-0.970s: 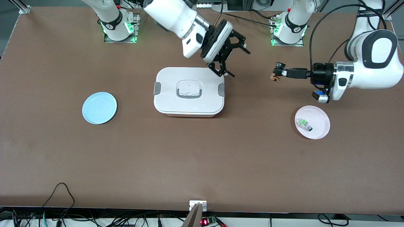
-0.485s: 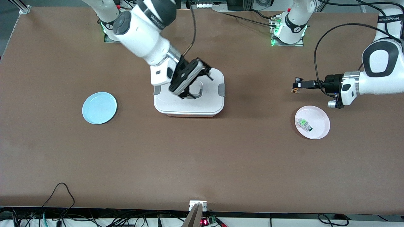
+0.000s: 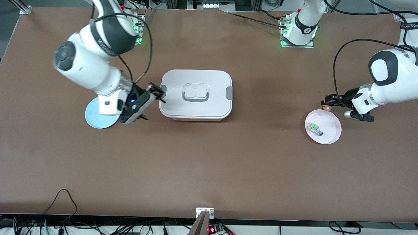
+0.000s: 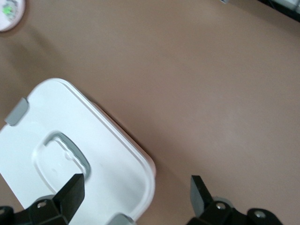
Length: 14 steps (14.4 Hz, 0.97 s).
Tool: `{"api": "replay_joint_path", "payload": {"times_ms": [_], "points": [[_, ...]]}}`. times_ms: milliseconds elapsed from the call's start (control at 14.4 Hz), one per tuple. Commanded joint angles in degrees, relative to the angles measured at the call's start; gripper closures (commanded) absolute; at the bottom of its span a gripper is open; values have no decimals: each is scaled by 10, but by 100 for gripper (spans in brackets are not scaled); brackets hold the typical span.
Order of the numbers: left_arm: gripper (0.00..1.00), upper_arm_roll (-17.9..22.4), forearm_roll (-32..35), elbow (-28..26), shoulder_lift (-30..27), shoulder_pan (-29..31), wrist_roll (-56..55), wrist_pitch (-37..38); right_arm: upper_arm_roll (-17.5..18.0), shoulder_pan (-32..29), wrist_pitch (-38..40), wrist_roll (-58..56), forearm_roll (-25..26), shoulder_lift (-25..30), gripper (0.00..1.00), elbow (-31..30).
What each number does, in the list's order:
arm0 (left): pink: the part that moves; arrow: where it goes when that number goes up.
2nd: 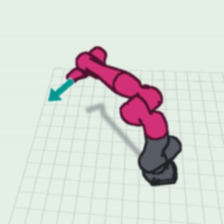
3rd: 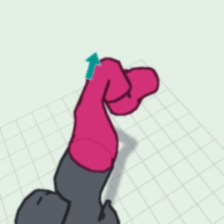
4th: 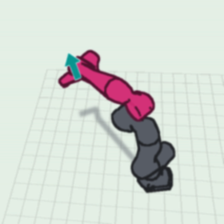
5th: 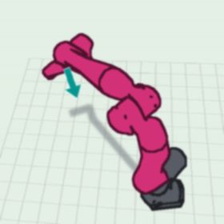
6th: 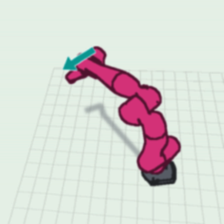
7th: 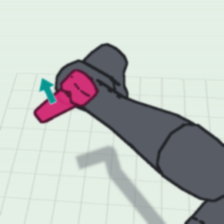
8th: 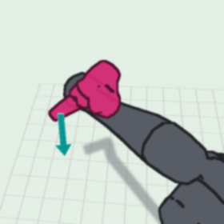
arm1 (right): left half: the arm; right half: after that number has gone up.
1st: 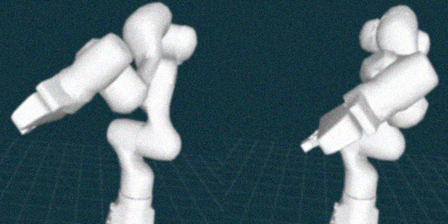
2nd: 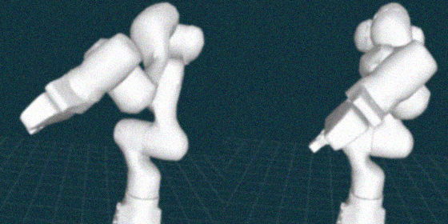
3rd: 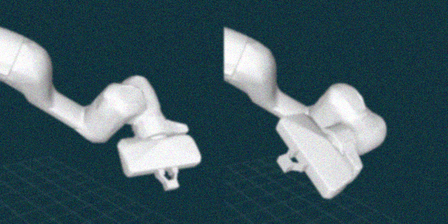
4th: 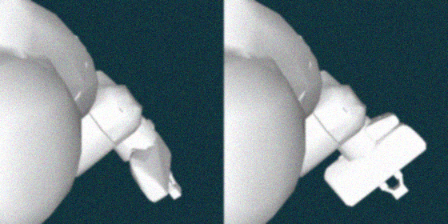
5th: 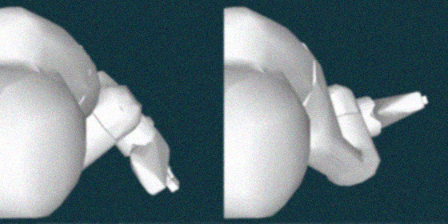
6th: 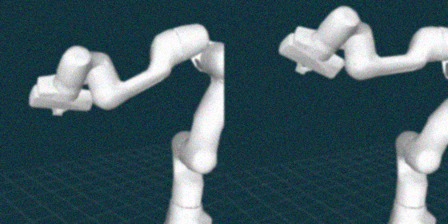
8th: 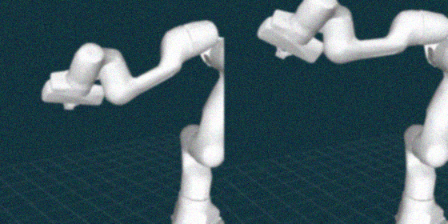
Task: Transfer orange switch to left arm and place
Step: 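Lower the switch onto the pink plate with the left gripper and release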
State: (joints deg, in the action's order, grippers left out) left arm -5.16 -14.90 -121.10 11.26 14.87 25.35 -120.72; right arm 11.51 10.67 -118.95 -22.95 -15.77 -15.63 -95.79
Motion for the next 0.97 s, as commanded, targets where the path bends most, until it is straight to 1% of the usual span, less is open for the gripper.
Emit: {"api": "replay_joint_path", "payload": {"times_ms": [0, 69, 208, 277, 416, 485, 623, 831, 900], "points": [[100, -1, 60, 10, 22, -1, 15, -77, -45, 8, 49, -3, 0, 24, 0, -11], [100, -1, 85, 10, 36, -3, 15, -124, -64, 8, 67, -3, 13, 32, 0, -15], [100, -1, 107, 10, 76, -4, 17, -211, -88, 9, 113, 4, 64, 44, 0, -15], [100, -1, 108, 10, 88, -4, 16, -230, -97, 8, 131, 27, 88, 47, 0, -16], [100, -1, 107, 13, 103, -4, 17, -235, -98, -4, 172, 80, 129, 61, 0, -14], [100, 0, 107, 20, 115, -5, 16, -236, -93, -25, 193, 86, 147, 67, 0, -14], [100, 0, 108, 26, 133, -4, 17, -264, -91, -61, 234, 88, 151, 90, 0, -15], [100, 0, 108, 26, 140, -2, 17, -267, -90, -96, 273, 127, 152, 124, 0, -13], [100, 0, 109, 26, 141, -2, 17, -267, -78, -108, 285, 140, 156, 133, 0, -12]]}}
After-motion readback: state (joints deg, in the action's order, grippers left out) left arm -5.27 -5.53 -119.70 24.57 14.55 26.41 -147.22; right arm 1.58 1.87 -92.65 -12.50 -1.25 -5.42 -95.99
